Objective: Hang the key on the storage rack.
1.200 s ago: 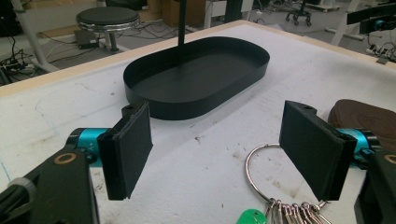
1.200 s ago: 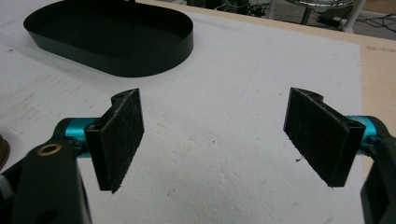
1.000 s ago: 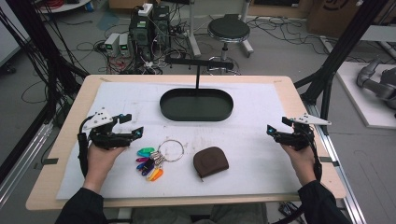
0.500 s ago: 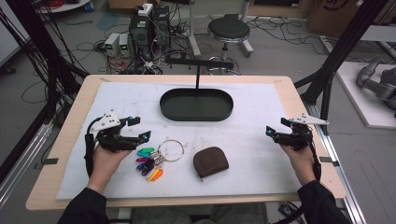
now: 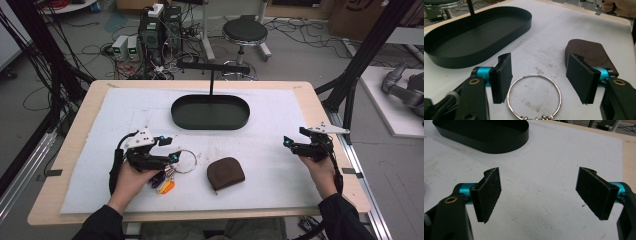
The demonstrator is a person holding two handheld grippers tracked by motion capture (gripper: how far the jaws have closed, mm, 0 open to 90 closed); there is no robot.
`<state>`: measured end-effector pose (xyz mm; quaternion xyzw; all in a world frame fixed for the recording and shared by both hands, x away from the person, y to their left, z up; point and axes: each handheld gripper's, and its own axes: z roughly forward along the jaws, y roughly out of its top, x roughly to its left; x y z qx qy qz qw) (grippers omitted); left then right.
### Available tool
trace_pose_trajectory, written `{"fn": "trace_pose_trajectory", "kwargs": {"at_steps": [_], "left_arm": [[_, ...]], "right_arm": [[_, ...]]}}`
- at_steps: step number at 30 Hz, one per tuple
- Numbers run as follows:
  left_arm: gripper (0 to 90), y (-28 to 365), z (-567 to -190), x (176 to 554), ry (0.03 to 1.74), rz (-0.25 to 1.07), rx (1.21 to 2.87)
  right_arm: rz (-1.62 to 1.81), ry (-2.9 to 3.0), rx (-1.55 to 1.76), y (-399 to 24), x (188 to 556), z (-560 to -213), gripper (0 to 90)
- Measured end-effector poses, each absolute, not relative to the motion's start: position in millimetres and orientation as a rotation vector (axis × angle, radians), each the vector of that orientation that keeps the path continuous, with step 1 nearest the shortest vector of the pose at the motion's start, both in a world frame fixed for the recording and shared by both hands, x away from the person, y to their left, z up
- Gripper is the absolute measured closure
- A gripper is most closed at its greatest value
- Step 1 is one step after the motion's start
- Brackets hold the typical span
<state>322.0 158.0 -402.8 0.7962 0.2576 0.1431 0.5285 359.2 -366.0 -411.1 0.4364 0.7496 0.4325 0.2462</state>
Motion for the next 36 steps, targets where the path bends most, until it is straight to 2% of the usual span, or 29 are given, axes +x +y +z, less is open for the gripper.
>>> {"fn": "trace_pose_trajectory", "kwargs": {"at_steps": [10,16,29,36], "left_arm": [[51.6,154.0,-413.9,340.4,0.722,0.335,1.942],[53.9,154.8,-419.5,352.8,0.761,0.332,1.98],[75.4,145.2,-433.7,367.5,0.843,0.322,2.127],[79.2,137.8,-437.6,370.6,0.83,0.326,2.198]], "right_arm": [[1.174,2.052,1.185,-364.8,359.6,-411.7,20.9],[1.169,2.057,1.185,-364.2,360.3,-412.4,20.9],[1.164,2.063,1.177,-362.0,360.4,-412.7,21.0],[1.167,2.062,1.181,-363.1,360.2,-412.5,21.0]]}}
